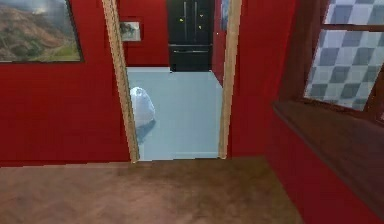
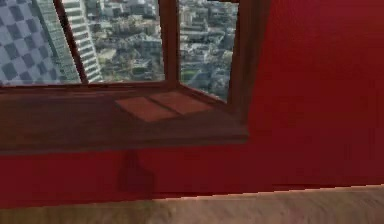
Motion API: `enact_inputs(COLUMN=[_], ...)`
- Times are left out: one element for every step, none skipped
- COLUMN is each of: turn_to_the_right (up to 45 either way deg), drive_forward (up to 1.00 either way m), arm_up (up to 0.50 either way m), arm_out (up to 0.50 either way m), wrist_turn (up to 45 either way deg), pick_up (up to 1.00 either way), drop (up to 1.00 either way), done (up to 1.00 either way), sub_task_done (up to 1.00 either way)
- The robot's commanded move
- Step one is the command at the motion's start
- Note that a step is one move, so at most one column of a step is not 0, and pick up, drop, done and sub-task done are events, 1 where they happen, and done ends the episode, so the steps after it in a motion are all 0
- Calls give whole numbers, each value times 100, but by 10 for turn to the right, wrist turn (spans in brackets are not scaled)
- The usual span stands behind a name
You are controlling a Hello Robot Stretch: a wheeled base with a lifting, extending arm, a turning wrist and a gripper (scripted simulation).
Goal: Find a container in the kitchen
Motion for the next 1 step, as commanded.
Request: enact_inputs(turn_to_the_right=[450], drive_forward=[0], arm_up=[0], arm_out=[0], wrist_turn=[0], pick_up=[0], drop=[0], done=[0], sub_task_done=[0])
